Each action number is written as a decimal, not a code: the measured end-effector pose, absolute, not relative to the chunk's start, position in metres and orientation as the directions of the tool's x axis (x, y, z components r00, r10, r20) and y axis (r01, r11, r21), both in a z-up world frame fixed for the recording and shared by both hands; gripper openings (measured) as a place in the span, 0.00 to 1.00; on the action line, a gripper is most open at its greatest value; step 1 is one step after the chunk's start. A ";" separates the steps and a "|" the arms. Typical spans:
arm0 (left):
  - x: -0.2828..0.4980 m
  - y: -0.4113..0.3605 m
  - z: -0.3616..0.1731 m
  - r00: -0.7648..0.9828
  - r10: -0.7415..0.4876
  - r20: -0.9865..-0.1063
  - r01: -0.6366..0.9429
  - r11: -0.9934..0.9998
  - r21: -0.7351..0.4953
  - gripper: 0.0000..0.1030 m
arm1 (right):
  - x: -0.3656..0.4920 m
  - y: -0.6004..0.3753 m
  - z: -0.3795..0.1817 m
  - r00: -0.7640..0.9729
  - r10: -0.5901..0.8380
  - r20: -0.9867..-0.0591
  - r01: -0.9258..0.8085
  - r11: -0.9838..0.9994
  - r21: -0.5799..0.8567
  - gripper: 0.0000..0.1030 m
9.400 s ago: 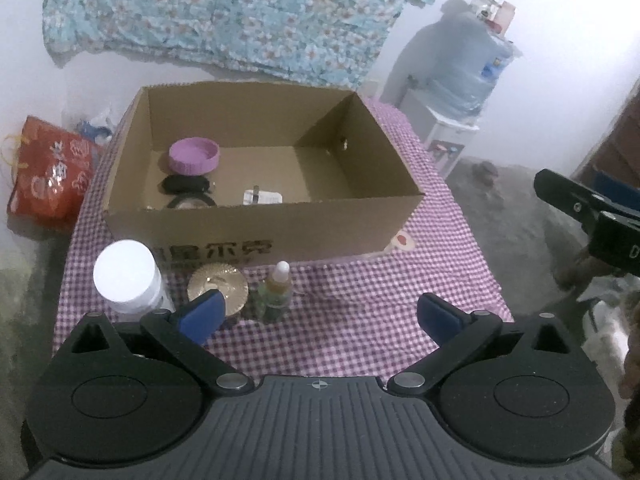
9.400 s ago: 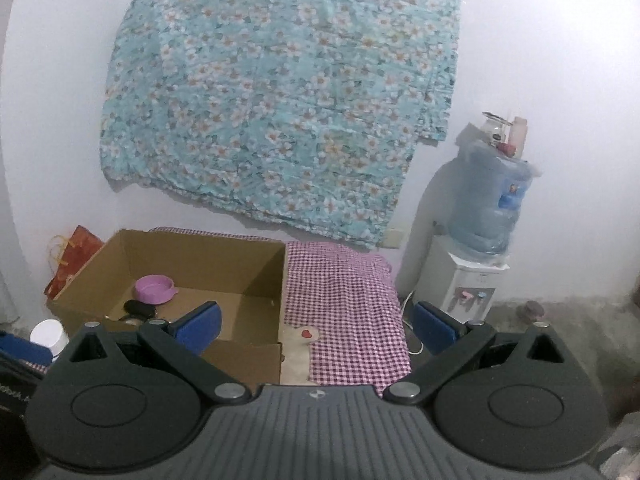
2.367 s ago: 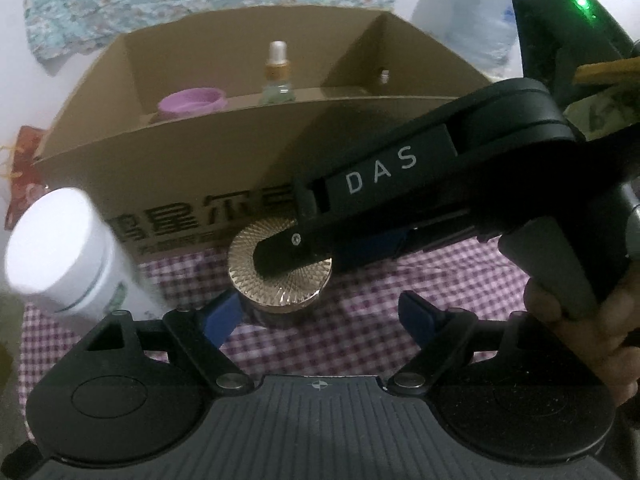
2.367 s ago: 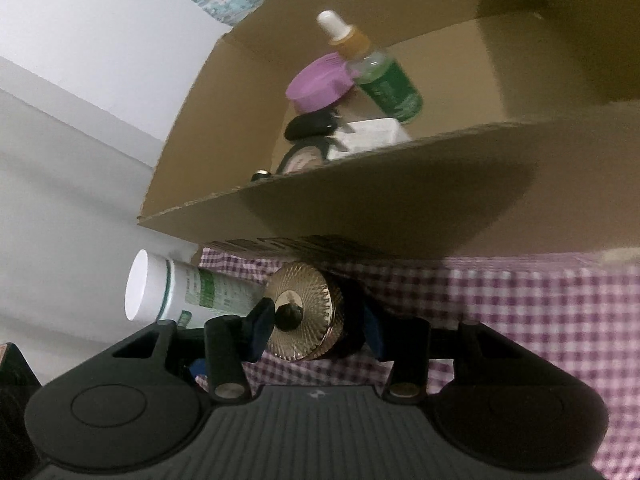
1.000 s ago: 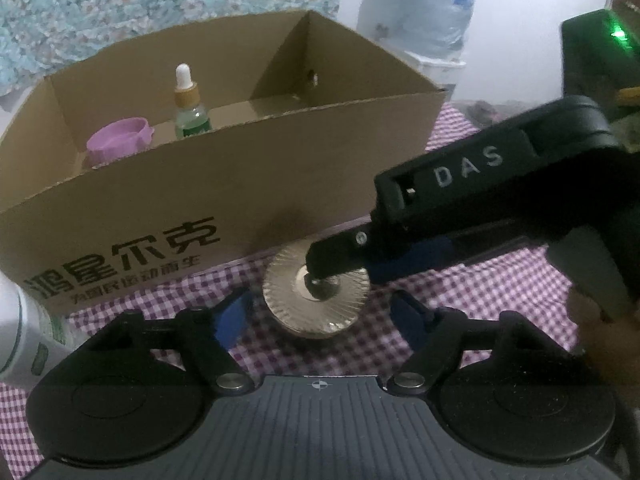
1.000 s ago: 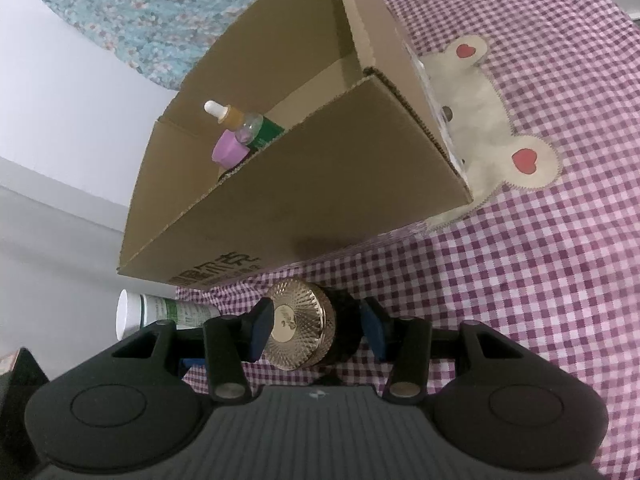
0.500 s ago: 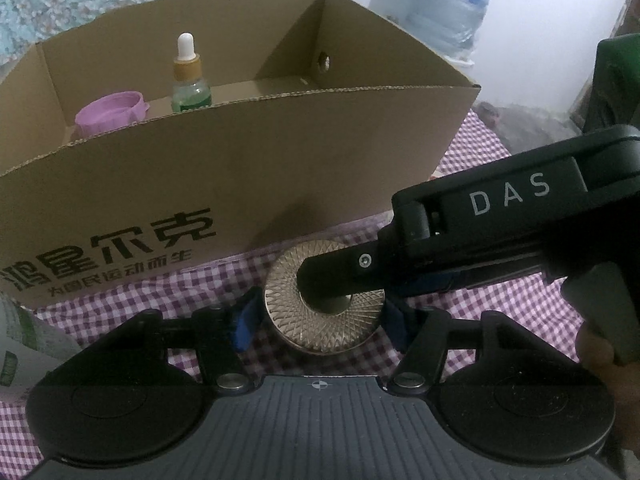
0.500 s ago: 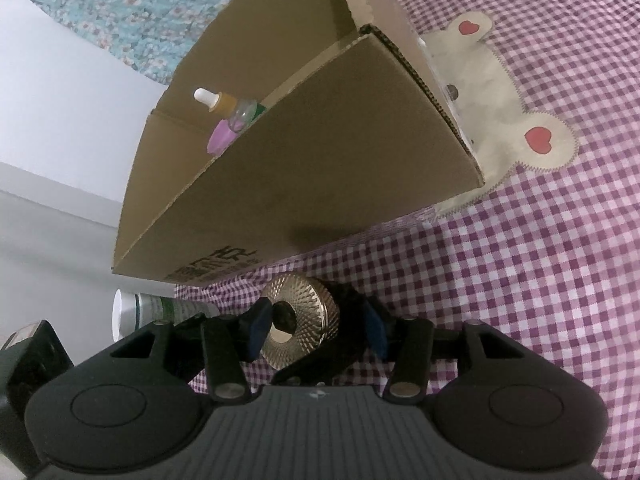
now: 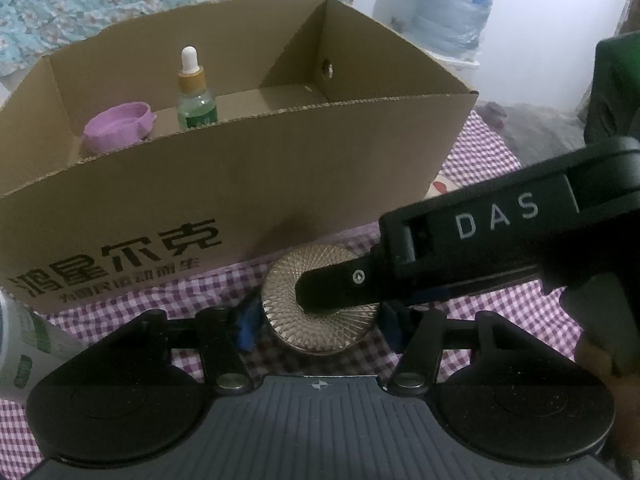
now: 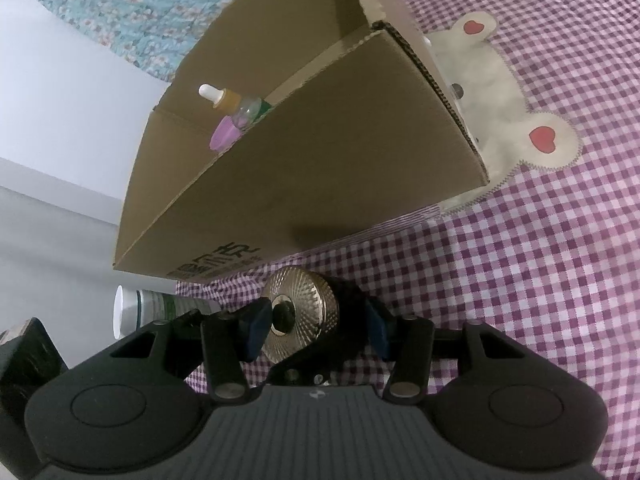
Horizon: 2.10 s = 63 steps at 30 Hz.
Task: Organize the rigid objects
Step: 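Grasp the gold round jar by its lid with the right gripper, then carry the gold jar into the box and open the right gripper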
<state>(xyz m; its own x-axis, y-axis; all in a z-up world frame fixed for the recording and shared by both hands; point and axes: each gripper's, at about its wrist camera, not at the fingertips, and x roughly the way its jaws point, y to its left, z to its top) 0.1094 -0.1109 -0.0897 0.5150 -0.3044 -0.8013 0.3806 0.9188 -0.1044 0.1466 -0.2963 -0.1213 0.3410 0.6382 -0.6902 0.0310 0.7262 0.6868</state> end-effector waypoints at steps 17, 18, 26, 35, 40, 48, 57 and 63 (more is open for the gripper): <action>0.106 -0.109 -0.086 0.520 -0.290 -0.803 0.361 0.927 -0.100 0.56 | 0.139 -0.293 -0.120 0.342 0.646 -0.682 0.028 0.719 0.695 0.52; 0.105 -0.109 -0.085 0.521 -0.289 -0.803 0.361 0.927 -0.099 0.56 | 0.138 -0.293 -0.119 0.343 0.647 -0.682 0.028 0.718 0.695 0.52; 0.099 -0.107 -0.076 0.536 -0.278 -0.797 0.359 0.930 -0.083 0.56 | 0.137 -0.290 -0.113 0.351 0.655 -0.670 0.015 0.711 0.703 0.52; 0.090 -0.106 -0.061 0.562 -0.265 -0.784 0.356 0.933 -0.061 0.56 | 0.131 -0.288 -0.099 0.367 0.664 -0.652 -0.012 0.704 0.710 0.52; 0.083 -0.106 -0.051 0.582 -0.259 -0.771 0.353 0.934 -0.047 0.56 | 0.126 -0.288 -0.088 0.381 0.668 -0.639 -0.031 0.700 0.714 0.52; 0.072 -0.108 -0.026 0.625 -0.251 -0.739 0.347 0.937 -0.025 0.56 | 0.112 -0.291 -0.064 0.415 0.677 -0.608 -0.066 0.688 0.722 0.52; 0.091 -0.113 0.020 0.678 -0.281 -0.679 0.355 0.934 -0.033 0.56 | 0.122 -0.299 -0.011 0.486 0.675 -0.555 -0.142 0.687 0.712 0.52; 0.131 -0.124 0.030 0.674 -0.316 -0.668 0.365 0.928 -0.071 0.56 | 0.155 -0.310 0.011 0.520 0.651 -0.553 -0.172 0.714 0.679 0.53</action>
<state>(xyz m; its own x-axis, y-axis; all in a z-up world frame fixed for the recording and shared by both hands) 0.1309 -0.1243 0.0304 0.6736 -0.3160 -0.6681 0.3646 0.9284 -0.0715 0.1554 -0.3099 0.0113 0.5200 0.6510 -0.5530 -0.1719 0.7139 0.6788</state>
